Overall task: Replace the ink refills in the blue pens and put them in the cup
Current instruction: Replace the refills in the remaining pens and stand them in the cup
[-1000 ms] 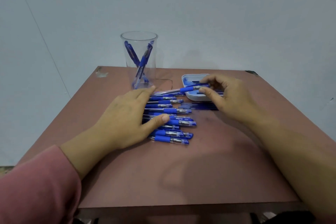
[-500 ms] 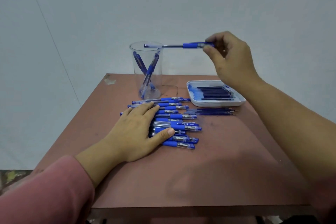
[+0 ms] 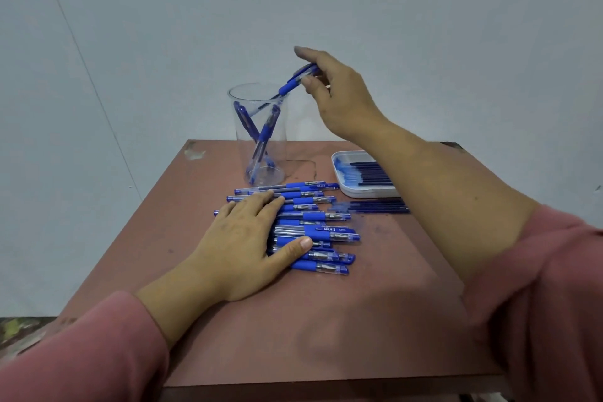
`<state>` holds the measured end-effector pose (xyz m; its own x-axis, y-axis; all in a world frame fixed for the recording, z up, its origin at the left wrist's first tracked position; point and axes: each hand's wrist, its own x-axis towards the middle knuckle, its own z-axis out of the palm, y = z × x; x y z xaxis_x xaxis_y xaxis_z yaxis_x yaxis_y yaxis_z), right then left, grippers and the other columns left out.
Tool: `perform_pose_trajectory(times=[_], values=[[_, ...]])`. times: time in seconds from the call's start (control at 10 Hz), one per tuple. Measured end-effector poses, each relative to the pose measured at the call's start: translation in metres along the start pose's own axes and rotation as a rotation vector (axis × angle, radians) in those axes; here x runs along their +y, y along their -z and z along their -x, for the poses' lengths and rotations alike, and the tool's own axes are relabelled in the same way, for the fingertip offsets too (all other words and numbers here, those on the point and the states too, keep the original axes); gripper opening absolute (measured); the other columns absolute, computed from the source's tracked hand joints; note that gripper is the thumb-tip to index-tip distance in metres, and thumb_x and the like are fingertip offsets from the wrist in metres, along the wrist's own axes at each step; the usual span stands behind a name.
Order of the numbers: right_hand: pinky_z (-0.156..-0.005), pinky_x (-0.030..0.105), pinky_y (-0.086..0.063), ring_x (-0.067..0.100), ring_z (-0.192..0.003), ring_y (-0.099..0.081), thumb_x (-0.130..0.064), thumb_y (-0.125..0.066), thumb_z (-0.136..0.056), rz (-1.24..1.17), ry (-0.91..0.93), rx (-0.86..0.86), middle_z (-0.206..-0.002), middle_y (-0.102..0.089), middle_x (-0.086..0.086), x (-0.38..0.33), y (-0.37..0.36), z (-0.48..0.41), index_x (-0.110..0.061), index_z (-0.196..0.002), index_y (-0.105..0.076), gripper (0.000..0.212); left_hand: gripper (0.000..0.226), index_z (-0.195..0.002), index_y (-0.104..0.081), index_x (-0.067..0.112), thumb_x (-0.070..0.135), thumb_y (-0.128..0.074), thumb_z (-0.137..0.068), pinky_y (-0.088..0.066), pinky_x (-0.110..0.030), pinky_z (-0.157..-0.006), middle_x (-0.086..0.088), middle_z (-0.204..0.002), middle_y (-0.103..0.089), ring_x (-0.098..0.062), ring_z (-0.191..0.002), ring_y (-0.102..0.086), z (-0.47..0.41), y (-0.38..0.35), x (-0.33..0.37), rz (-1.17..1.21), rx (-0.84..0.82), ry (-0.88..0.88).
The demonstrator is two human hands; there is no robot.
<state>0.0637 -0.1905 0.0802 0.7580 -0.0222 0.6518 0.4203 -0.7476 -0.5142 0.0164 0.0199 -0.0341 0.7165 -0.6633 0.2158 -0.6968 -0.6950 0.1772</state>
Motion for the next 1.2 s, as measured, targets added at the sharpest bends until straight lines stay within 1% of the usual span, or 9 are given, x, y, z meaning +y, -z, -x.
perform_pose_trajectory(times=[0.1, 0.3, 0.4, 0.5, 0.7, 0.8, 1.0, 1.1, 1.2], values=[[-0.083, 0.010, -0.043, 0.007, -0.089, -0.055, -0.012, -0.053, -0.097, -0.010, 0.021, 0.010, -0.101, -0.058, -0.006, -0.006, 0.001, -0.008, -0.014, -0.130, -0.054, 0.033, 0.100, -0.151, -0.023, 0.026, 0.086, -0.004, -0.074, -0.014, -0.033, -0.117, 0.007, -0.157, -0.023, -0.011, -0.143, -0.021, 0.000, 0.000, 0.000, -0.002, -0.002, 0.001], [-0.077, 0.013, -0.045, 0.015, -0.087, -0.060, -0.014, -0.054, -0.096, -0.001, 0.028, 0.003, -0.095, -0.064, -0.005, -0.003, -0.005, -0.004, -0.015, -0.123, -0.060, 0.028, 0.101, -0.152, -0.020, 0.027, 0.087, -0.003, -0.073, -0.013, -0.033, -0.118, 0.008, -0.158, -0.020, -0.010, -0.144, -0.019, 0.000, 0.000, 0.000, -0.001, -0.013, 0.007], [-0.073, 0.005, -0.040, 0.009, -0.087, -0.058, -0.016, -0.056, -0.096, 0.003, 0.010, 0.021, -0.097, -0.065, -0.004, 0.004, -0.001, 0.009, -0.017, -0.121, -0.061, 0.026, 0.101, -0.152, -0.021, 0.027, 0.087, -0.004, -0.072, -0.014, -0.033, -0.117, 0.008, -0.158, -0.021, -0.010, -0.143, -0.020, -0.001, 0.000, 0.000, 0.002, -0.013, 0.006], [-0.073, 0.004, -0.039, -0.002, -0.083, -0.056, -0.019, -0.060, -0.094, 0.034, -0.021, -0.037, -0.098, -0.064, -0.008, 0.014, 0.007, 0.029, -0.020, -0.118, -0.063, 0.024, 0.100, -0.152, -0.021, 0.027, 0.087, -0.004, -0.073, -0.015, -0.033, -0.117, 0.008, -0.158, -0.021, -0.010, -0.143, -0.021, -0.001, 0.000, -0.001, -0.009, -0.014, 0.003], [-0.076, 0.011, -0.033, 0.001, -0.092, -0.046, -0.031, -0.065, -0.089, 0.350, -0.012, -0.415, -0.106, -0.067, -0.009, 0.035, 0.017, 0.073, -0.022, -0.115, -0.067, 0.027, 0.100, -0.151, -0.023, 0.026, 0.086, -0.005, -0.074, -0.016, -0.033, -0.117, 0.007, -0.157, -0.023, -0.011, -0.143, -0.022, -0.001, -0.001, -0.001, 0.002, -0.007, 0.001], [-0.081, 0.019, -0.031, -0.002, -0.093, -0.039, -0.037, -0.066, -0.088, 0.428, 0.009, -0.519, -0.095, -0.062, -0.023, 0.038, 0.019, 0.081, -0.028, -0.111, -0.069, 0.024, 0.099, -0.151, -0.023, 0.027, 0.086, -0.005, -0.074, -0.016, -0.033, -0.116, 0.007, -0.157, -0.023, -0.011, -0.143, -0.022, -0.001, 0.000, -0.001, 0.000, -0.004, 0.002], [-0.078, 0.028, -0.027, 0.005, -0.093, -0.035, -0.044, -0.066, -0.086, 0.565, 0.075, -0.602, -0.083, -0.055, -0.023, 0.035, 0.008, 0.083, -0.032, -0.102, -0.072, 0.021, 0.099, -0.151, -0.024, 0.027, 0.086, -0.006, -0.074, -0.016, -0.032, -0.116, 0.008, -0.157, -0.024, -0.010, -0.142, -0.022, -0.001, -0.001, 0.000, 0.006, 0.000, 0.007], [-0.077, 0.029, -0.028, 0.010, -0.095, -0.041, -0.045, -0.064, -0.086, 0.619, 0.101, -0.610, -0.073, -0.042, -0.023, 0.031, 0.003, 0.080, -0.032, -0.100, -0.072, 0.020, 0.099, -0.151, -0.025, 0.026, 0.086, -0.008, -0.075, -0.017, -0.034, -0.117, 0.006, -0.157, -0.025, -0.011, -0.143, -0.022, -0.001, -0.001, 0.000, 0.021, 0.008, 0.007], [-0.082, 0.031, -0.030, 0.011, -0.099, -0.042, -0.045, -0.063, -0.088, 0.641, 0.102, -0.624, -0.083, -0.047, -0.018, 0.029, 0.000, 0.078, -0.032, -0.098, -0.072, 0.019, 0.098, -0.151, -0.025, 0.026, 0.086, -0.008, -0.075, -0.018, -0.035, -0.118, 0.006, -0.156, -0.025, -0.010, -0.142, -0.022, -0.001, -0.002, -0.001, 0.022, 0.014, 0.006]])
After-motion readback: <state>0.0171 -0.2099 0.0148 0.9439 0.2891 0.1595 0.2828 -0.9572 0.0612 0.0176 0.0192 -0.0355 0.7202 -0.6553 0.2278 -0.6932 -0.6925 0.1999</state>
